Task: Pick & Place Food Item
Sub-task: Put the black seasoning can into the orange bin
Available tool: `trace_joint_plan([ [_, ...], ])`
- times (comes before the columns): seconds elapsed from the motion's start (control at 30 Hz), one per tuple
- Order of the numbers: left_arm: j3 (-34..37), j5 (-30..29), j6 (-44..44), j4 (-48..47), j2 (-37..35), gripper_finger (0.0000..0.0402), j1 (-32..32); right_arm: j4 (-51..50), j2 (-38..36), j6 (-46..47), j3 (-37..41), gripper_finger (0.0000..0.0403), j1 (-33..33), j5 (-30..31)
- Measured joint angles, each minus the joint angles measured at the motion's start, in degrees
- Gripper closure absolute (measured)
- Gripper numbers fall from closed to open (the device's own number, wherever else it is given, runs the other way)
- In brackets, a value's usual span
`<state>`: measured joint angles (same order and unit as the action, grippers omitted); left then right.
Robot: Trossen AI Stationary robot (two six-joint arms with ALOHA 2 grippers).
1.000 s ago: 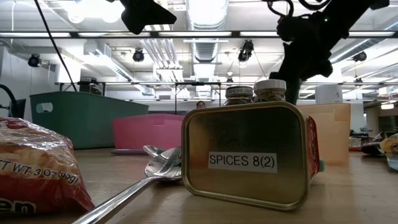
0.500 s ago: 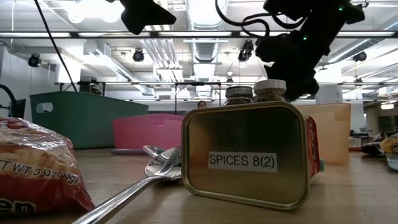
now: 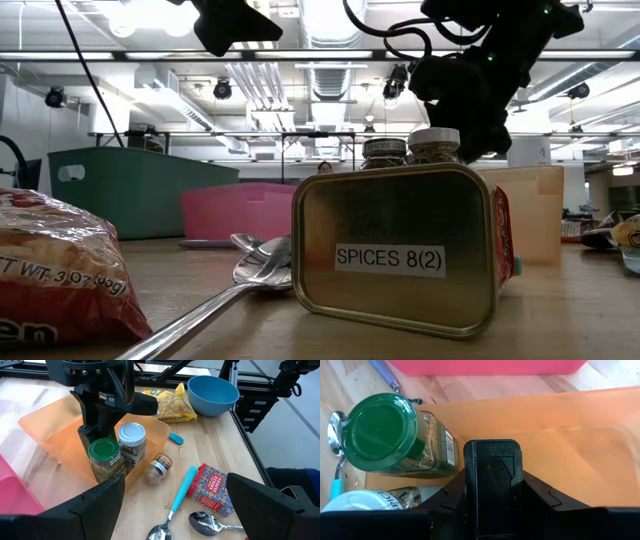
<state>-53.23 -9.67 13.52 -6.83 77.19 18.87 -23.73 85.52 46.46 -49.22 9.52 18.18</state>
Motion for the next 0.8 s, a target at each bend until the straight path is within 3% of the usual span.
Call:
trace_joint_plan([
  [0.37, 0.0, 0.0, 0.4, -0.3, 0.0, 0.005, 0.0, 0.0, 0.0, 0.0, 0.2, 0.0285, 0.1, -0.2],
  [0.6, 0.0, 0.0, 0.5, -0.7, 0.0, 0.005, 0.0, 0.1, 0.0, 1.0, 0.3, 0.0211, 0.1, -0.2],
  [0.8, 0.0, 0.0, 0.4, -0.7, 0.0, 0.005, 0.0, 0.1, 0.0, 1.1, 0.3, 0.0199, 0.1, -0.2],
])
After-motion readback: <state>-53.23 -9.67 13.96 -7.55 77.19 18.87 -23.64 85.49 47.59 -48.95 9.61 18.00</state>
